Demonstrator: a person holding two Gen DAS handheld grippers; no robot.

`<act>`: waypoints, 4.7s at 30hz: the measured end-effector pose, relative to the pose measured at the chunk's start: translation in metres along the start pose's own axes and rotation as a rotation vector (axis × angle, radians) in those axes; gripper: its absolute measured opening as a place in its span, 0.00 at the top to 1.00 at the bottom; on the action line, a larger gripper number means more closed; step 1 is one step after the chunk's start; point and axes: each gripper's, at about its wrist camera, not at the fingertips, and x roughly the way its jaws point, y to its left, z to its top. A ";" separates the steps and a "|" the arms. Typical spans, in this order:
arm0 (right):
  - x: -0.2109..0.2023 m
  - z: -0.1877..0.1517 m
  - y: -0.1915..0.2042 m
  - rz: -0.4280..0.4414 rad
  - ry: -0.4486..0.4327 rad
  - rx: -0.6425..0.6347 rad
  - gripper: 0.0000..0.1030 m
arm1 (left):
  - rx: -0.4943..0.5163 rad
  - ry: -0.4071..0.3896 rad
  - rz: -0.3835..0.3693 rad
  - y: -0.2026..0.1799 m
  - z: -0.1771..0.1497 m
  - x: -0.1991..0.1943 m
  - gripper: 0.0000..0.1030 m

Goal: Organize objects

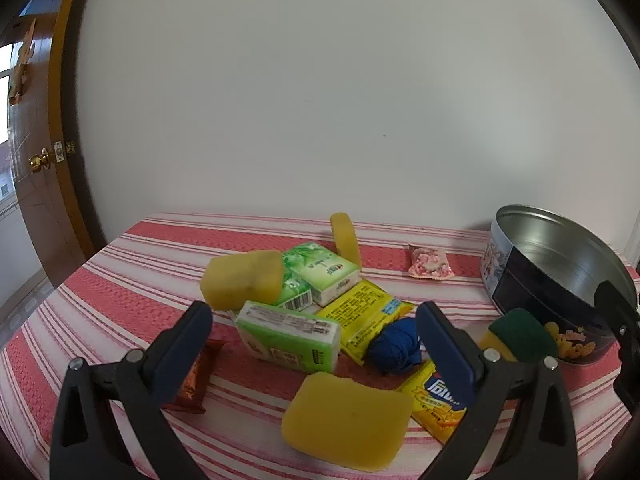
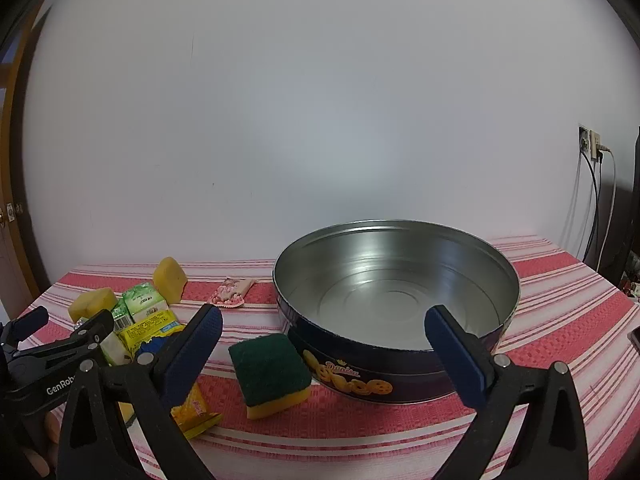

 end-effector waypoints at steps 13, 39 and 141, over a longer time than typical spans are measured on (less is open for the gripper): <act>0.002 -0.001 0.005 0.009 0.010 0.004 0.01 | -0.006 0.001 -0.011 0.004 -0.003 -0.002 0.00; 0.021 -0.014 0.012 0.179 0.186 -0.003 0.10 | -0.003 0.101 0.013 0.028 -0.009 0.005 0.00; 0.100 0.037 -0.146 -0.029 0.220 -0.006 0.38 | 0.107 0.119 -0.319 -0.228 0.030 0.026 0.24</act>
